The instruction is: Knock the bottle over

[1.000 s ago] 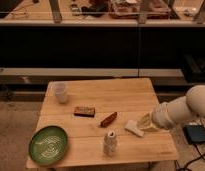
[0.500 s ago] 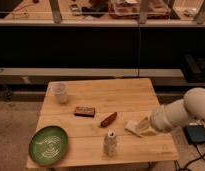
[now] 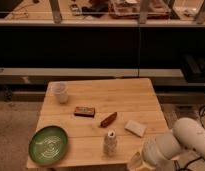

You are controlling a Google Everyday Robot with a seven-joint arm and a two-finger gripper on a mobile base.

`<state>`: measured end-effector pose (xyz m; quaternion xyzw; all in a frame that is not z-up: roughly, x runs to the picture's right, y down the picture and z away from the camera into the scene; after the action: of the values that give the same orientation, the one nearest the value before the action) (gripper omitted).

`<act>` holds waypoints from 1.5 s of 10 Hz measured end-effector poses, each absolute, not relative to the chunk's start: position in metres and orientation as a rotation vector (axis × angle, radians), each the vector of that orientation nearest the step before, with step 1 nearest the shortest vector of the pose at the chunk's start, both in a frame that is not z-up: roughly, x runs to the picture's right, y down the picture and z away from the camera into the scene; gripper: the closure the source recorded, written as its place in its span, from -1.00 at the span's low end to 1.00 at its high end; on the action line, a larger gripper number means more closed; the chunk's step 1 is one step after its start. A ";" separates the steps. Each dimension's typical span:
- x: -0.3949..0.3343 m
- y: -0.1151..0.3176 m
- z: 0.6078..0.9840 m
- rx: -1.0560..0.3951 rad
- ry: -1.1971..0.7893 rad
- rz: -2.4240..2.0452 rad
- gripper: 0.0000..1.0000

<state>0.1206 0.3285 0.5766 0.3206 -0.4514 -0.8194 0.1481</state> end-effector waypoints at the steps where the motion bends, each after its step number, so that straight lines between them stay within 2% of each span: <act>1: 0.115 0.344 0.580 0.928 -1.334 -2.356 1.00; 4: 0.074 0.384 0.590 1.012 -1.456 -2.347 1.00; 9: 0.020 0.380 0.584 1.141 -1.543 -2.368 1.00; 15: 0.021 0.378 0.609 1.037 -1.537 -2.393 1.00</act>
<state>0.0210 0.3781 0.6093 0.3420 -0.5069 -0.7892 0.0574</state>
